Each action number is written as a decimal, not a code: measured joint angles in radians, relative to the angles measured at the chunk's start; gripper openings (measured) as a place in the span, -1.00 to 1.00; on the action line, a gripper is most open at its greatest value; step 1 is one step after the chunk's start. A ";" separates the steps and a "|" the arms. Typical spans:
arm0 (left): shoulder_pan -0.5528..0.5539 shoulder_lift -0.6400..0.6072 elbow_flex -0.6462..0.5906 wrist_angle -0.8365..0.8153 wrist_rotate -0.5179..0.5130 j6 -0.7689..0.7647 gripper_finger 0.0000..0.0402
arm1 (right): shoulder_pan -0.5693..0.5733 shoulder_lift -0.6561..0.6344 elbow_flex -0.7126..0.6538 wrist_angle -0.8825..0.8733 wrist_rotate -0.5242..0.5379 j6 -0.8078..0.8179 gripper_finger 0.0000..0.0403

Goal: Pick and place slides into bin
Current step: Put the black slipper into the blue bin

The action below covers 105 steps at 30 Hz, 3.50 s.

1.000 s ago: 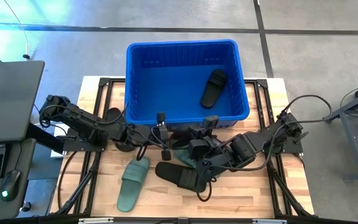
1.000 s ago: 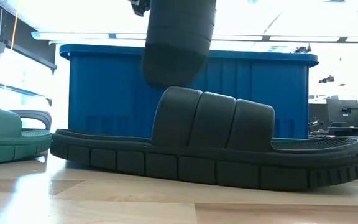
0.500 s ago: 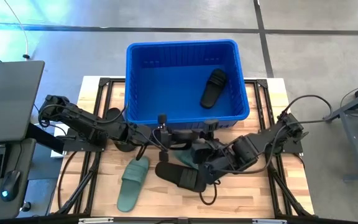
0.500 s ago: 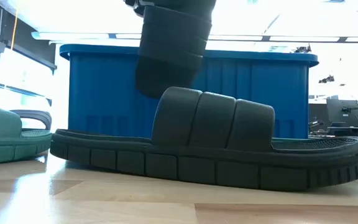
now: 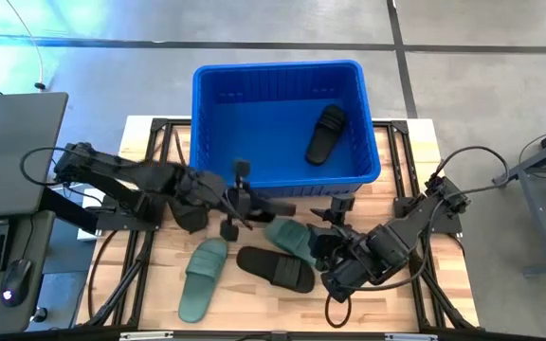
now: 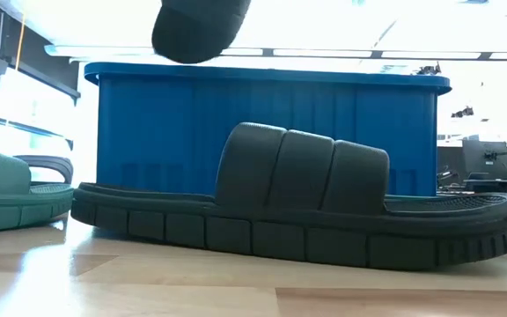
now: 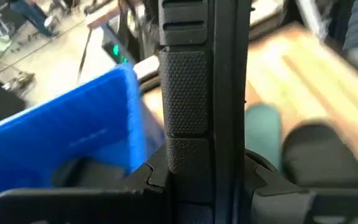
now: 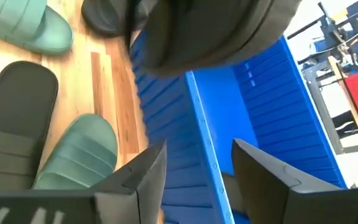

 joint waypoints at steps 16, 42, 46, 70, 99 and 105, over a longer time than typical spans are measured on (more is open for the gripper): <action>0.236 0.174 0.391 -0.338 0.166 0.294 -0.65 | -0.145 -0.001 0.000 0.161 0.165 -0.345 -0.28; 0.337 0.256 0.389 -0.443 0.005 0.433 -0.65 | -0.460 -0.013 0.002 0.452 -0.275 -0.715 -0.39; 0.338 0.256 0.389 -0.478 -0.021 0.433 -0.65 | -0.489 -0.013 0.002 0.466 -0.355 -0.737 -0.38; 0.331 0.283 0.389 -0.505 -0.066 0.429 -0.65 | -0.530 -0.006 0.002 0.445 -0.262 -0.796 -0.38; 0.328 0.291 0.391 -0.499 -0.070 0.395 -0.65 | -0.521 -0.003 0.000 0.259 -0.126 -0.712 -0.03; 0.328 0.289 0.391 -0.492 -0.060 0.397 -0.65 | -0.540 -0.002 0.000 0.296 -0.184 -0.710 -0.01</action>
